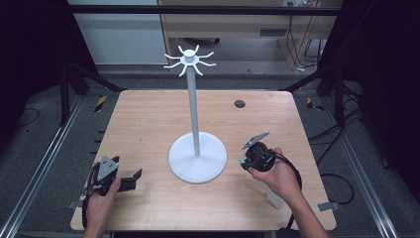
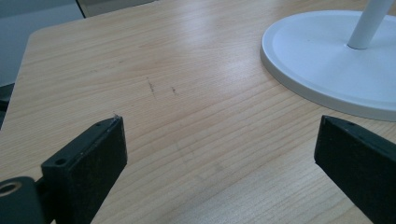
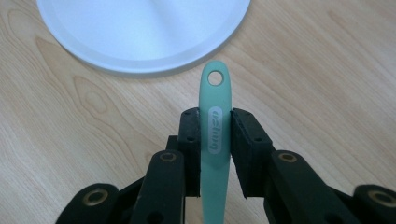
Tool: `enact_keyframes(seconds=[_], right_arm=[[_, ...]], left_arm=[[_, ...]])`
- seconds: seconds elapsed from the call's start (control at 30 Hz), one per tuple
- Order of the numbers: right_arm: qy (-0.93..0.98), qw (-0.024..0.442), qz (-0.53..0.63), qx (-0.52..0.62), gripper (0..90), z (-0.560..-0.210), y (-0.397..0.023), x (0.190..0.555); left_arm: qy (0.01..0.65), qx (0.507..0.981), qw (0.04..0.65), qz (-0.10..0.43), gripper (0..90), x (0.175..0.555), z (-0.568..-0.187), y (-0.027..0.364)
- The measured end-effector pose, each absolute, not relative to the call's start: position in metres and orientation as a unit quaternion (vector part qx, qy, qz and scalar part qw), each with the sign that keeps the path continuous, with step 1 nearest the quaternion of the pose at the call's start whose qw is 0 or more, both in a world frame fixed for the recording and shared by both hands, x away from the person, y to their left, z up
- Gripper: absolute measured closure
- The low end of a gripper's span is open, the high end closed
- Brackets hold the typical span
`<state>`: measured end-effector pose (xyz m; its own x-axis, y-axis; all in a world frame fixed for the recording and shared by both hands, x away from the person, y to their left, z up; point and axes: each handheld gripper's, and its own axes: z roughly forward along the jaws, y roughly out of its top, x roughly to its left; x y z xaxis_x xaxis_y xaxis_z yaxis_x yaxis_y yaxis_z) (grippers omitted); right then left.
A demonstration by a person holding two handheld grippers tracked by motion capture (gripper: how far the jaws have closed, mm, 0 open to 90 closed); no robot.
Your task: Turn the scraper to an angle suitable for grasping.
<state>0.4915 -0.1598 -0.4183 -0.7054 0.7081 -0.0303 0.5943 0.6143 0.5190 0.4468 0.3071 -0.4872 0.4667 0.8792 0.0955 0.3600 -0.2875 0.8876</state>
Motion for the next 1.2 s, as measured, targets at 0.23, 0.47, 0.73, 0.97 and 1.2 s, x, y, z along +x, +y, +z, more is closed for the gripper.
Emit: enact_keyframes(seconds=[0.23, 0.47, 0.73, 0.97, 1.2], right_arm=[[0.879, 0.139, 0.271, 0.367, 74.5, -0.4, -0.165, 0.491], [0.865, 0.158, 0.299, 0.371, 74.5, -0.385, -0.171, 0.495], [0.854, 0.174, 0.32, 0.371, 74.5, -0.374, -0.169, 0.498], [0.845, 0.185, 0.341, 0.369, 74.5, -0.366, -0.165, 0.501], [0.84, 0.188, 0.355, 0.365, 74.5, -0.363, -0.158, 0.504]], left_arm=[[0.417, 0.742, 0.427, 0.305, 2.0, 0.446, -0.487, 0.307], [0.421, 0.739, 0.429, 0.304, 2.0, 0.446, -0.487, 0.308], [0.419, 0.74, 0.427, 0.305, 2.0, 0.446, -0.487, 0.309], [0.419, 0.74, 0.429, 0.304, 2.0, 0.446, -0.487, 0.309], [0.42, 0.739, 0.429, 0.305, 2.0, 0.446, -0.487, 0.309]])
